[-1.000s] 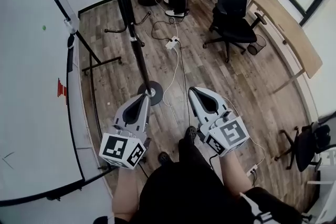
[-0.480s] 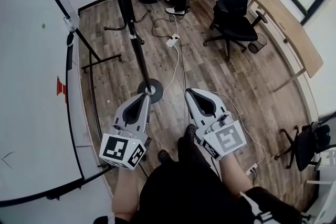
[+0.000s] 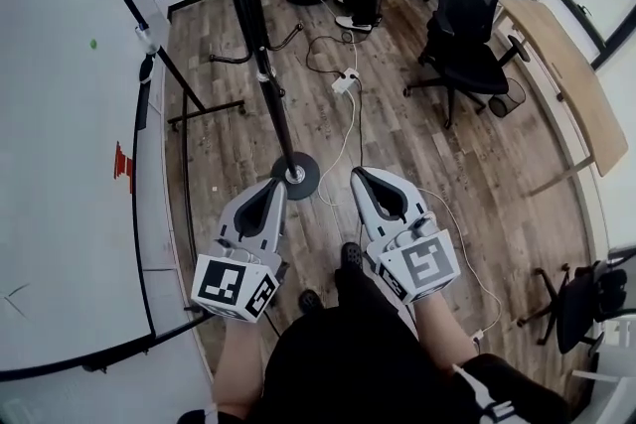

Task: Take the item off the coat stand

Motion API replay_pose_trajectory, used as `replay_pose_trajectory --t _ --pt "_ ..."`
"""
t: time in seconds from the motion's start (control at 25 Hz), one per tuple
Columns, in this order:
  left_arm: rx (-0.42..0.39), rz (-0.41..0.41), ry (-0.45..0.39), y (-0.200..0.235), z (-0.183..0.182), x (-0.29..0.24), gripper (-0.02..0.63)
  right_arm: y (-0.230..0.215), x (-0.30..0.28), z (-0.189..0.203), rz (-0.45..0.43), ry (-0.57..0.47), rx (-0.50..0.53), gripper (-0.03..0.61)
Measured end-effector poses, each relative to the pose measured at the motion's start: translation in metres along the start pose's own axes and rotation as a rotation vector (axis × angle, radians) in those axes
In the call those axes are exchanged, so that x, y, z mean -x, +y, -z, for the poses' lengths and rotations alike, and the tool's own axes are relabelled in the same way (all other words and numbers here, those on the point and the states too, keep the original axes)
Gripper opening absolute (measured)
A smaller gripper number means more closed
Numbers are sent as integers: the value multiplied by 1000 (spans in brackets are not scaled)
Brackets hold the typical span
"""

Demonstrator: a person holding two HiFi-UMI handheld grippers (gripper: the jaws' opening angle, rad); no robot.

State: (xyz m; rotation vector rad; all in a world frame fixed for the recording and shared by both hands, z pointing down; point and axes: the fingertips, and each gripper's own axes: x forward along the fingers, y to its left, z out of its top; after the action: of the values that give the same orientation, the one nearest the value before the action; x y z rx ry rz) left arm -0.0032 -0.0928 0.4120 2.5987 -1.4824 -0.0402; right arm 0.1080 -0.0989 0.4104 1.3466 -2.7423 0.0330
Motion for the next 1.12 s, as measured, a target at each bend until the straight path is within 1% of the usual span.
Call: replay_pose_trajectory --t 0.16,0.32,0.52,0.64,0.72,0.88,1.0,1.12 --pt "-10 -55 -11 10 -11 -22 15 -16 -24 -8 -63 -11 -8 31" --pt "-13 -100 -12 11 -19 -40 15 -31 -39 -13 -134 -3 -24 31" --pt "-38 -185 -28 22 -25 -53 15 -43 -58 -16 -230 -26 -60 31" --pt "-17 -236 -39 30 -26 -59 15 -51 -68 -20 -275 -34 -88 31" --pt "-22 -262 -41 34 -30 -61 15 -53 -73 -24 -303 -36 -108 31" --pt "-64 -304 -53 47 -42 -61 15 -52 -86 -25 -332 -37 -144 31" --pt "-90 -332 -82 61 -57 -58 15 -45 -98 -25 -336 -29 -128 31" --pt "-99 -333 -113 78 -69 -55 17 -35 -107 -30 -330 -31 -115 31"
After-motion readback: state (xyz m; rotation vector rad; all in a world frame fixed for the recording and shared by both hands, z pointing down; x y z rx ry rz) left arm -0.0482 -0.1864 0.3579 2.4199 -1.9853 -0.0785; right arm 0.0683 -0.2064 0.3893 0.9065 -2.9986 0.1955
